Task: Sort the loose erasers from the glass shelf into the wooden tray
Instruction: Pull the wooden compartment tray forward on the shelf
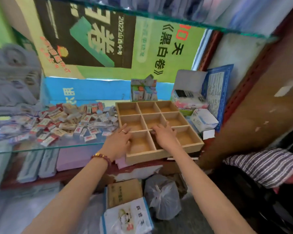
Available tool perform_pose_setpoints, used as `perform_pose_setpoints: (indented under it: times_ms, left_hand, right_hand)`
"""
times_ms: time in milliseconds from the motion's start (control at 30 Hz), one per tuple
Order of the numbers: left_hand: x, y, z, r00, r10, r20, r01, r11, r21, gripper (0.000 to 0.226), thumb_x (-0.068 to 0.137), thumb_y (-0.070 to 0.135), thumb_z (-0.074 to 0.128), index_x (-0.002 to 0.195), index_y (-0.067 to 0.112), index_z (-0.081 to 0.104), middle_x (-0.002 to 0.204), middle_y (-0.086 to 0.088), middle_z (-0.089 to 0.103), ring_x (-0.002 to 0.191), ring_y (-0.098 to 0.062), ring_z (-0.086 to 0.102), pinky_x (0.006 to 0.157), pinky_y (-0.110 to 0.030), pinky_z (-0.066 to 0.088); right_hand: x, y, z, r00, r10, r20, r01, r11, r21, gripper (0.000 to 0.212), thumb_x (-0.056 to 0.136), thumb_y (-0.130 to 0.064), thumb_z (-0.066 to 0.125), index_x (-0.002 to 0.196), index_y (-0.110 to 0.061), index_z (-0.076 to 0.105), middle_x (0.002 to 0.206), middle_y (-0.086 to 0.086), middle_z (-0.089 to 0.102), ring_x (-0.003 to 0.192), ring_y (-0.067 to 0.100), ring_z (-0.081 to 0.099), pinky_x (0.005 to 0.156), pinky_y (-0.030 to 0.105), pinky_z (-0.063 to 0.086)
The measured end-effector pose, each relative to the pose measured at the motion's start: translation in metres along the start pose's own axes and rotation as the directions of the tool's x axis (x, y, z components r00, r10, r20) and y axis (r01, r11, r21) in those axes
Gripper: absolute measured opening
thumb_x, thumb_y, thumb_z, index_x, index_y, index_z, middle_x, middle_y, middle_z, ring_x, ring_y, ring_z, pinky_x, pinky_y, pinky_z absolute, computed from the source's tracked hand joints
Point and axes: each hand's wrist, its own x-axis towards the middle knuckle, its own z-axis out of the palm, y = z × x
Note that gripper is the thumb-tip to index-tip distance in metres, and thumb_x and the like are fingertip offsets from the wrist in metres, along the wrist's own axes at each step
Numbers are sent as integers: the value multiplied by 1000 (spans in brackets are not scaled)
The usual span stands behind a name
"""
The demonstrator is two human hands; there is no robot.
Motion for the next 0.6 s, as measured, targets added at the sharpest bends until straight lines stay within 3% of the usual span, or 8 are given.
perform_pose_setpoints:
  times_ms: [67,133,267,367,433,533,600]
  left_hand:
    - [-8,22,-4,997,-72,-5,71,996,-48,32,99,17,35,123,10,55,154,-4,25,144,-20,15,113,-33,22]
    - [-18,48,-7,990,-122,75,126,991,-42,35,100,29,38,119,8,59,154,-6,25,138,-23,29,107,-31,30]
    - [-28,76,1,981,-158,109,144,982,122,42,93,47,47,117,16,61,145,-4,39,133,-20,35,105,-32,33]
    - [-35,82,7,983,-181,21,170,953,250,25,93,29,49,116,23,59,121,-1,58,109,-18,54,87,-27,42]
    - [-37,84,10,979,-199,-33,200,938,282,26,94,19,46,116,26,59,115,3,61,104,-16,58,85,-26,44]
    - [-34,83,12,959,-283,-15,278,930,241,21,94,20,46,106,28,61,108,5,63,97,-15,60,85,-27,47]
    - [-29,81,7,948,-317,28,301,922,243,15,95,21,45,92,27,59,97,5,63,88,-14,59,77,-24,45]
  right_hand:
    - [-4,1,-6,999,-39,21,38,999,29,35,101,-14,30,127,-26,51,147,4,38,145,36,5,110,64,13]
    - [-10,3,-8,998,-57,30,56,998,26,40,100,-9,30,130,-26,50,148,6,38,145,36,4,109,65,10]
    - [-11,9,-5,996,-83,-18,83,997,-5,38,99,-10,34,130,-24,50,145,8,41,145,35,6,107,66,14]
    - [-5,13,0,995,-92,-22,92,995,-27,39,95,-6,41,129,-23,50,144,9,41,145,37,5,107,67,16]
    - [-1,15,2,995,-96,-24,95,995,-35,39,94,-5,44,129,-23,51,143,11,41,145,38,4,106,70,15]
    - [4,18,4,994,-109,-26,107,993,-52,40,93,-9,48,131,-23,50,145,12,40,144,40,3,104,73,13]
    - [7,18,5,993,-117,-30,115,991,-62,37,93,-13,50,130,-22,50,144,13,40,144,41,4,103,75,13]
